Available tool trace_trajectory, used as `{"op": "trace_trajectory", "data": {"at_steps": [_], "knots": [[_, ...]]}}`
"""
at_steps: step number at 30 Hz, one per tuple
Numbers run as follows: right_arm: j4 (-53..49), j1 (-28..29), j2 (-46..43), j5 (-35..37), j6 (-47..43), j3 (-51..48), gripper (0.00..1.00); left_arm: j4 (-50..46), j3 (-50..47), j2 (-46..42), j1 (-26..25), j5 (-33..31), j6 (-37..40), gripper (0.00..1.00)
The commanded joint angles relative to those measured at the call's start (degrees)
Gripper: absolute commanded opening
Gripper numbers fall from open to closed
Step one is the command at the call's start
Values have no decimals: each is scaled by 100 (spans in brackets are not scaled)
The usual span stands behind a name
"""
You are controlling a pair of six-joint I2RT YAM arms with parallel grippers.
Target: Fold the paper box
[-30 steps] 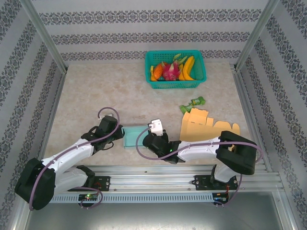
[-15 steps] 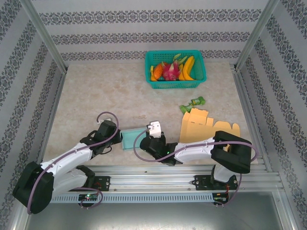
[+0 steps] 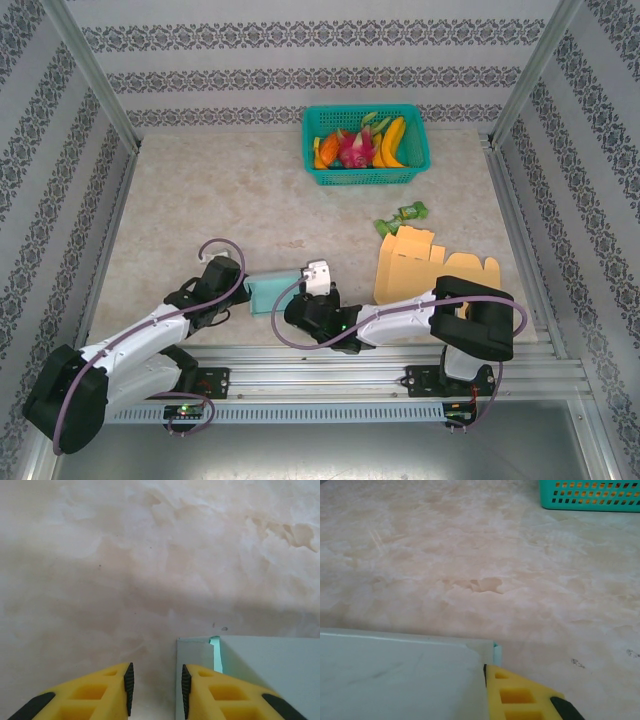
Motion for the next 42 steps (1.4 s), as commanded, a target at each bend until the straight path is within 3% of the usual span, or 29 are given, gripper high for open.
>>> {"op": "trace_trajectory", "data": {"at_steps": [1,17,26,32,42], "knots": [[-313,129,-20,-686,26,148,11,-70,-73,-60,-82,-55,57,33],[-8,115,34,-1347,655,229,13,49,-233,-185,-78,-11,-21,29],[-258,127,175,-783,527,175,13,-139,-265,-457,-78,-79,-15,29],[-440,100,225,-239,486,24,13,-479,-272,-891,-81,-205,-79,36],[-521,-12,105,-116,278,-101,13,-1477,-37,-1759,-78,-564,-199,42]]}}
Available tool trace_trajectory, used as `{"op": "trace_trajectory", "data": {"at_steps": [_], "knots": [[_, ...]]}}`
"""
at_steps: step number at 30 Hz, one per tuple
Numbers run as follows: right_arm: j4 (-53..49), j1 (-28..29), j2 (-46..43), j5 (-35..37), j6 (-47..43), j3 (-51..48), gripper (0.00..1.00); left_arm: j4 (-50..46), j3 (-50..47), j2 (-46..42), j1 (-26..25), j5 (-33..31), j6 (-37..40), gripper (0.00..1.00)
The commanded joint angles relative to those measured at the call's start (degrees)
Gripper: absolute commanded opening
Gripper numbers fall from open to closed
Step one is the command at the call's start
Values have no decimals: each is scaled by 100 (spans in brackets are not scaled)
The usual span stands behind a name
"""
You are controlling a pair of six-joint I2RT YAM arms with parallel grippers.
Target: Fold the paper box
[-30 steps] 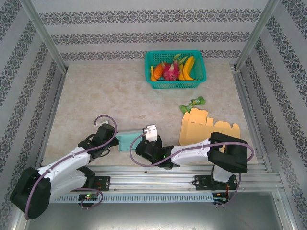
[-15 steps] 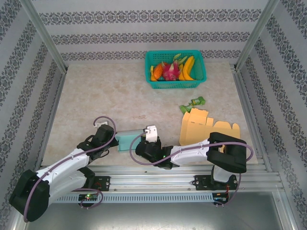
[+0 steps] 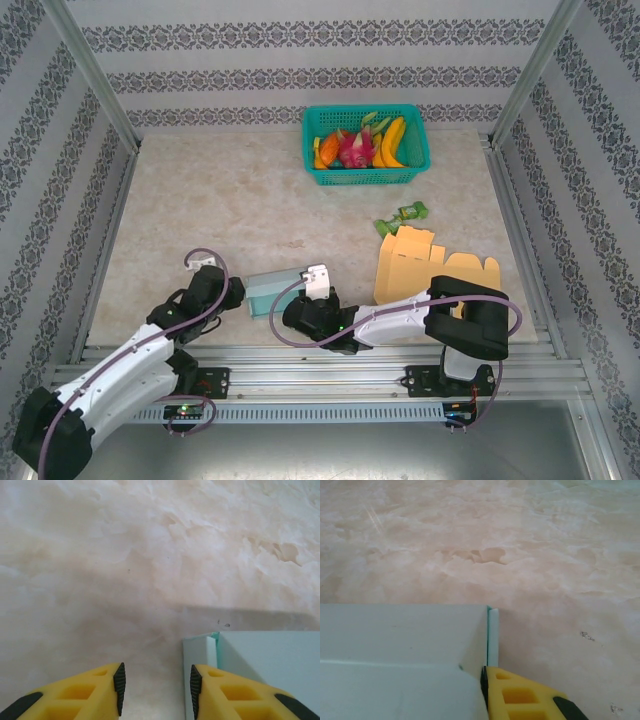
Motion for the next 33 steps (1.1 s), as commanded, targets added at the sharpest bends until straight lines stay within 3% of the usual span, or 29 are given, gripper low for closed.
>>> {"op": "trace_trajectory", "data": {"at_steps": [1,8,16,33], "knots": [[-127,-20,-33,168,-128,-124,13,-657,227,-346,-75,-235,-138,43],[-101,-17,55,170,-109,-142,16,-1023,539,-1155,-74,98,-388,45],[-54,-12,10,123,-82,-216,19,-494,472,-1270,-189,635,-770,46],[5,18,65,45,-74,-216,19,171,136,-624,-1031,151,-939,46]]}}
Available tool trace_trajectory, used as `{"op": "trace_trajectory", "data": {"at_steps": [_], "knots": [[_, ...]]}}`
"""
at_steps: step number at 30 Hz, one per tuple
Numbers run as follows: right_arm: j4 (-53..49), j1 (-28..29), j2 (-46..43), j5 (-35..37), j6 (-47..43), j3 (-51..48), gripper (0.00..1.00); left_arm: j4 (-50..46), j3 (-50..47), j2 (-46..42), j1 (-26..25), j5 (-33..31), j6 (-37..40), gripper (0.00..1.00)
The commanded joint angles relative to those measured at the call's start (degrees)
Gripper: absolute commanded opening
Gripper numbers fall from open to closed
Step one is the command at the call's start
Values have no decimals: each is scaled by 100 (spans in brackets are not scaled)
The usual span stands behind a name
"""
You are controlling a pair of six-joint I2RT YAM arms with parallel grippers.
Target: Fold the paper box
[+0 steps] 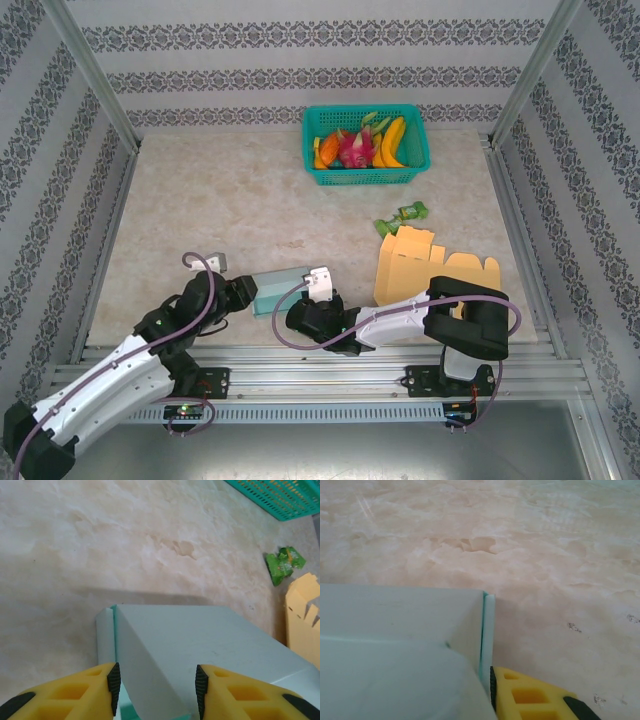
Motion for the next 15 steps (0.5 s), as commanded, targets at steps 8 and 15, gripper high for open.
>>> {"op": "trace_trajectory", "data": {"at_steps": [8,15], "knots": [[18,85,11,-21,-24,-119,39,335,-333,18,-111,-269,-169,45],[-70,351,-266,12,-52,-289,56,381,-414,41,-122,-373,-196,45]]}}
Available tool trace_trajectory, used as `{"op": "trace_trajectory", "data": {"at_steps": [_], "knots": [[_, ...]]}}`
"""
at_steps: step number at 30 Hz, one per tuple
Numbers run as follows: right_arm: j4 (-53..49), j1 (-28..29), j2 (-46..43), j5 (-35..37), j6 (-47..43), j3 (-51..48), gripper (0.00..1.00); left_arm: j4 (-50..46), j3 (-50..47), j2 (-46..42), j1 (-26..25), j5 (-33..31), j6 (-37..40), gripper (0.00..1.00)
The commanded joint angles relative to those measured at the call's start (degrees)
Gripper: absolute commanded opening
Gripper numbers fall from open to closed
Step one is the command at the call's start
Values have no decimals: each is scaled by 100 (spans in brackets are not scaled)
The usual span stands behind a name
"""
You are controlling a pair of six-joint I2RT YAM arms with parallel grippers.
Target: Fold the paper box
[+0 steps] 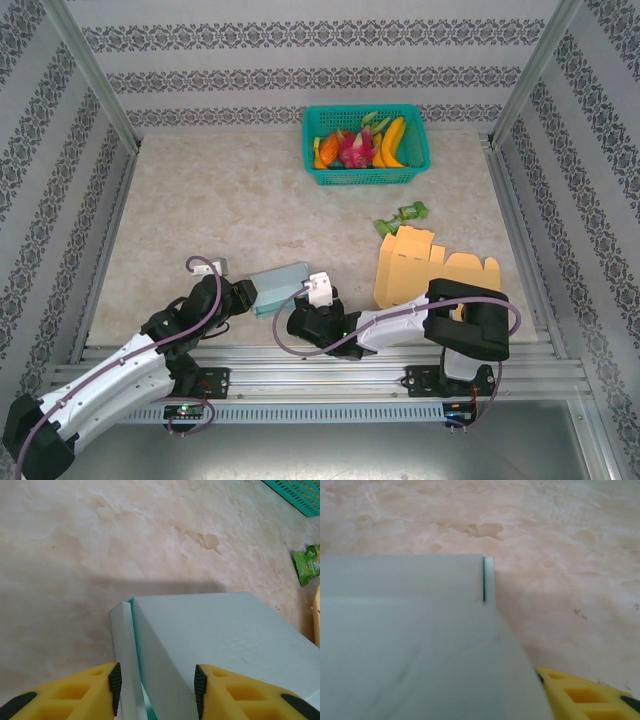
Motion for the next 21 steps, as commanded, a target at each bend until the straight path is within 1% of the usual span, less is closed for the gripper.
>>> {"op": "trace_trajectory", "data": {"at_steps": [1,9,13,18,21], "knots": [[-120,195,-311,112,-37,-161,58,188,-98,-18,-87,-170,-67,45],[-800,740,-1108,480,-76,-417,63,269,-149,78,-96,-219,-71,45],[-1270,904,-1632,526,-185,-428,64,389,-168,219,-105,-205,-102,45],[-1749,967,-2191,487,-549,-234,64,460,-176,334,-129,-247,-110,45],[-1774,865,-2408,451,-943,-108,69,505,-178,385,-130,-243,-98,45]]}}
